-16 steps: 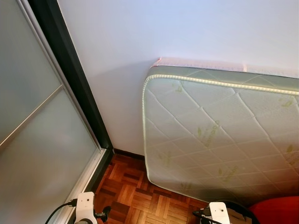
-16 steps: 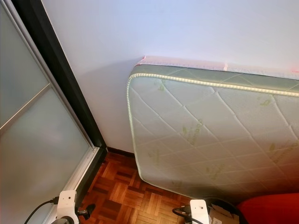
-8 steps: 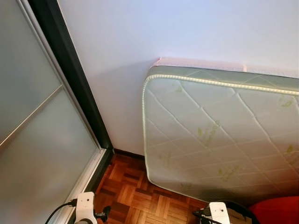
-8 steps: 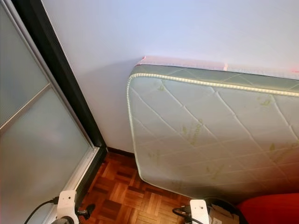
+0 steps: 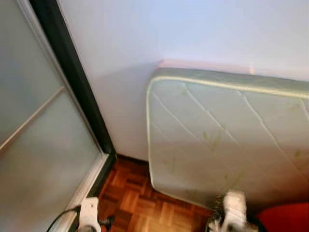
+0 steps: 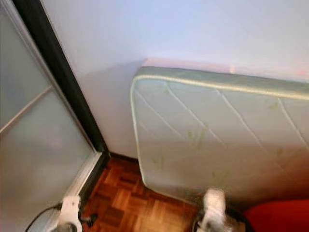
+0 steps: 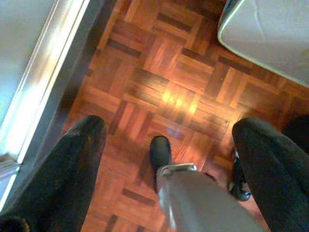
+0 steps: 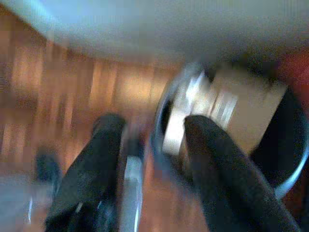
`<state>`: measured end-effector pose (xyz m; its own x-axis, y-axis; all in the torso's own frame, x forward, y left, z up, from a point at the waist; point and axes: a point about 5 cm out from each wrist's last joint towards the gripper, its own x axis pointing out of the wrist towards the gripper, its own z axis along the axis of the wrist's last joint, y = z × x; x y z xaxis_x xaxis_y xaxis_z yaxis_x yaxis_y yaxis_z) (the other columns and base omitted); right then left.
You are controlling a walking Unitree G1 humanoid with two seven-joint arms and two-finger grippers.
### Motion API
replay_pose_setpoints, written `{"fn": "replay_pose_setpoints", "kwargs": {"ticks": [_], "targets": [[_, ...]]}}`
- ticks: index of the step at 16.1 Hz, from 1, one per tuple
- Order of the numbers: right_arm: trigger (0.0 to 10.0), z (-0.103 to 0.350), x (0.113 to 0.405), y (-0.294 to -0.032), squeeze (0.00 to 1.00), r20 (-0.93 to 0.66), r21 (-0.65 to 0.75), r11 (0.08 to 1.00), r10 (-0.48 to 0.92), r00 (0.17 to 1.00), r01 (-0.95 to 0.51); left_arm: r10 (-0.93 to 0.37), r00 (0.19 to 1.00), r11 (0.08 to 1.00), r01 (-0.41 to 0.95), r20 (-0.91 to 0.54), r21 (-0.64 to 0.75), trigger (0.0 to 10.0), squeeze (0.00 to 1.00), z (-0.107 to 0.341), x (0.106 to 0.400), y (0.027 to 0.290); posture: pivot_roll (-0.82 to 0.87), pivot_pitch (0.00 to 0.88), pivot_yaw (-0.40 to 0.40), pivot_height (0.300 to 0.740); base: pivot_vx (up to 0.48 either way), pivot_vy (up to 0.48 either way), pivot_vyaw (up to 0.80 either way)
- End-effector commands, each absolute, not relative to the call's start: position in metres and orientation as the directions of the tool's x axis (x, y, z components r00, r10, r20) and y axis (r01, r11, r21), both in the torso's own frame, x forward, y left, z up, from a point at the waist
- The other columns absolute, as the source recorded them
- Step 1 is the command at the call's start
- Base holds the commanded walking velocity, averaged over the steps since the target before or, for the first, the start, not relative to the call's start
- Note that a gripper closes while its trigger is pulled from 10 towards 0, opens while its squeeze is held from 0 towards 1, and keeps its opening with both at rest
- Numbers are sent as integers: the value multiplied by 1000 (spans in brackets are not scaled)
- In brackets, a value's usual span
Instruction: Clean up the room
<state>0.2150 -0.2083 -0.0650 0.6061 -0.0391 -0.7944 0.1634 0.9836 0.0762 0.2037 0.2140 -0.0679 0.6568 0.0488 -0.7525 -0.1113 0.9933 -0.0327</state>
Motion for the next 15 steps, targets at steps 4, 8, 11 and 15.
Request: {"fn": "replay_pose_setpoints", "kwargs": {"ticks": [4, 8, 11, 15], "targets": [[10000, -75, 200, -198, 0, -827, 121, 976, -1, 563, 180, 55, 626, 994, -107, -778, -16, 10000, 0, -72, 196, 217, 141, 11, -5, 740, 0, 0, 0], [10000, -74, 203, -199, 0, -819, 145, 970, 6, 573, 196, 59, 622, 995, -104, -781, -7, 10000, 0, -72, 197, 216, 153, 17, -14, 740, 0, 0, 0], [10000, -73, 203, -199, 0, -817, 151, 965, -2, 577, 216, 61, 622, 994, -108, -781, -8, 10000, 0, -72, 197, 214, 157, 20, -15, 740, 0, 0, 0], [10000, -74, 202, -198, 0, -823, 157, 966, 11, 569, 208, 74, 618, 992, -123, -783, -4, 10000, 0, -73, 195, 217, 161, 26, -16, 740, 0, 0, -338]]}}
